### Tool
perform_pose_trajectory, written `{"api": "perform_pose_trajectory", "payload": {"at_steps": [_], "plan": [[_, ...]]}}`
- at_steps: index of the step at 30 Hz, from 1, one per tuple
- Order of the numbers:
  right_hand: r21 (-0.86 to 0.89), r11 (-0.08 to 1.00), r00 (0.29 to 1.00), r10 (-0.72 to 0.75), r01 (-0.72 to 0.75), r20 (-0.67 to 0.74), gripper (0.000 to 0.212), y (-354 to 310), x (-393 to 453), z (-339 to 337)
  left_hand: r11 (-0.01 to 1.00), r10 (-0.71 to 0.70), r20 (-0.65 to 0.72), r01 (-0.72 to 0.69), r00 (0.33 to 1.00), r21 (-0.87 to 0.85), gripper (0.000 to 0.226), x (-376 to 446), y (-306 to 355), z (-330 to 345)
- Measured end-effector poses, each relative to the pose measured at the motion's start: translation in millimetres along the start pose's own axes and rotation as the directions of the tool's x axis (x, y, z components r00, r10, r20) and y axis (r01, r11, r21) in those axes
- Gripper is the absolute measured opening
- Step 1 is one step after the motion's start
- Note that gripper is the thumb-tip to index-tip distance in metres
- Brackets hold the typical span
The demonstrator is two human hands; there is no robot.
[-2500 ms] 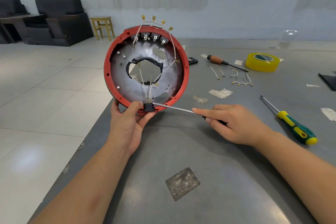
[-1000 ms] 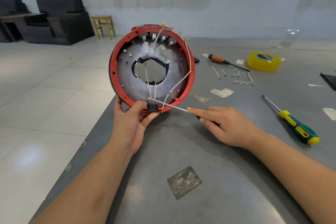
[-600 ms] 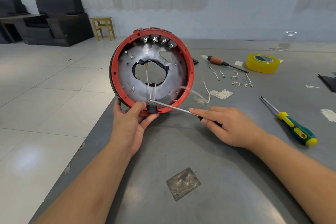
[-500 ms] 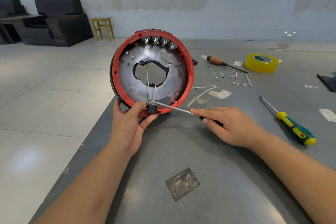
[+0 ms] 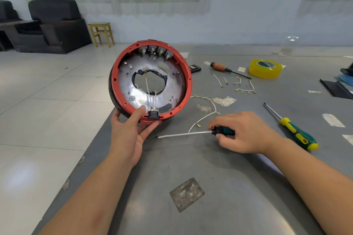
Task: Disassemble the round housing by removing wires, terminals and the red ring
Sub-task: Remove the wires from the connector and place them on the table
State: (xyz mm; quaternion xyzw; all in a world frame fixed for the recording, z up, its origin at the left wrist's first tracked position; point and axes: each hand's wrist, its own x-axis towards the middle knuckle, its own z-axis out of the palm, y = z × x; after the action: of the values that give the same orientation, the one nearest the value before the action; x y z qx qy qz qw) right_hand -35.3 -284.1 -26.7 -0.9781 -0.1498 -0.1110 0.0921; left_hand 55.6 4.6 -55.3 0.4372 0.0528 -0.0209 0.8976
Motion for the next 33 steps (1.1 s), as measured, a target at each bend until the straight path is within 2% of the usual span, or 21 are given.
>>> {"api": "perform_pose_trajectory", "payload": {"at_steps": [8,13,16,20,23,26,29,31,33], "plan": [[-0.004,1.0,0.992,-0.024,0.024,0.121,0.036,-2.0,2.8,2.8,0.993,0.007,-0.02,-0.004,1.0,0.117,0.067,2.6,2.1,-0.6],[0.0,0.999,0.991,-0.042,0.043,0.13,0.034,-0.6,-2.0,10.9,0.969,0.036,-0.096,-0.011,0.995,0.248,0.062,5.2,7.1,-3.4],[-0.002,0.999,0.99,-0.053,0.054,0.127,0.032,0.3,-3.8,12.7,0.946,0.052,-0.134,-0.005,0.99,0.324,0.083,4.1,10.6,-1.7],[-0.021,0.999,0.994,-0.045,0.048,0.104,0.032,-1.9,-2.9,12.4,0.902,0.127,-0.162,-0.046,0.979,0.43,0.087,5.7,14.3,-2.8],[-0.064,0.997,0.993,-0.024,0.032,0.115,0.044,-5.8,-1.6,11.4,0.849,0.199,-0.115,-0.113,0.973,0.517,0.092,3.8,15.3,-4.1],[-0.057,0.995,0.996,0.089,-0.087,0.029,0.056,-7.0,10.5,12.6,0.816,0.204,-0.141,-0.088,0.969,0.572,0.082,2.8,15.5,-4.0],[0.025,0.963,0.962,0.27,-0.27,-0.04,0.039,1.0,34.9,14.2,0.731,0.25,-0.119,-0.107,0.961,0.674,0.076,1.8,16.8,-4.7],[0.027,0.935,0.936,0.353,-0.353,-0.01,0.039,9.6,50.7,19.2,0.633,0.277,-0.047,-0.145,0.96,0.761,0.07,-0.3,18.6,-5.9],[0.05,0.905,0.907,0.419,-0.422,0.049,0.044,16.7,62.6,25.1,0.524,0.283,-0.001,-0.154,0.959,0.838,0.051,-1.3,19.0,-6.5]]}}
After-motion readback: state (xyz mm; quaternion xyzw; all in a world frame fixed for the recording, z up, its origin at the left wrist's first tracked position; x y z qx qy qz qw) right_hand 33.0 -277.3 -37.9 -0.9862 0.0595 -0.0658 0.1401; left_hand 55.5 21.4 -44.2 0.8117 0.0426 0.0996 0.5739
